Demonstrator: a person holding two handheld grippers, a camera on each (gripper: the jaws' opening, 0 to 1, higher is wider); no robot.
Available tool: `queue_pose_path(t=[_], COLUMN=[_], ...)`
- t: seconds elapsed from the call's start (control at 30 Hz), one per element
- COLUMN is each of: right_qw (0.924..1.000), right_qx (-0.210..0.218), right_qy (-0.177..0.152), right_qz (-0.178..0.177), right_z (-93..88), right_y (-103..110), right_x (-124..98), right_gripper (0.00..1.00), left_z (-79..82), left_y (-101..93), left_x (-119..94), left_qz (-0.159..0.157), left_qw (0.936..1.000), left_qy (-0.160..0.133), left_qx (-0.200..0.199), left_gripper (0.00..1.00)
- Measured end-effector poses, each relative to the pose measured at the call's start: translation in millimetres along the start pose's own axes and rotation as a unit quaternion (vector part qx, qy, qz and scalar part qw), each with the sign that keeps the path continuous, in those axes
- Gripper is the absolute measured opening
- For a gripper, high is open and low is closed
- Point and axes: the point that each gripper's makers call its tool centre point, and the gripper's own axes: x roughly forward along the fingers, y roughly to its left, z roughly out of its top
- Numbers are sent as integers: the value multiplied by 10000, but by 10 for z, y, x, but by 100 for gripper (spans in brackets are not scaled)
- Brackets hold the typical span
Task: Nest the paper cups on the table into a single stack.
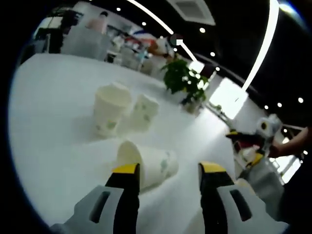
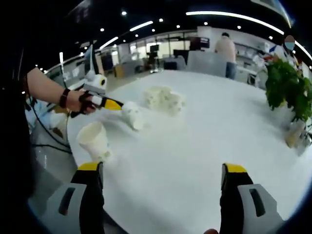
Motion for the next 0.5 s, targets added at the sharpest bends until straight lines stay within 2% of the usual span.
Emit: queue_pose_path(t=[0.37,0.5], right_qw=[10000,10000], right_qx=[32,38], right_qy=[9,26], right_qz=[-36,-24], right_z=[-28,-50], right_y=[15,42], right_x=[-59,-66], right_gripper=[99,99], left_z=[-28,-50], left_y=[-50,-60], left_x=[2,6], left_qz=[-105,-117], left_qw=[9997,9996], left_qy=[-108,-107], left_qx=[-202,-239], left_gripper=[31,31])
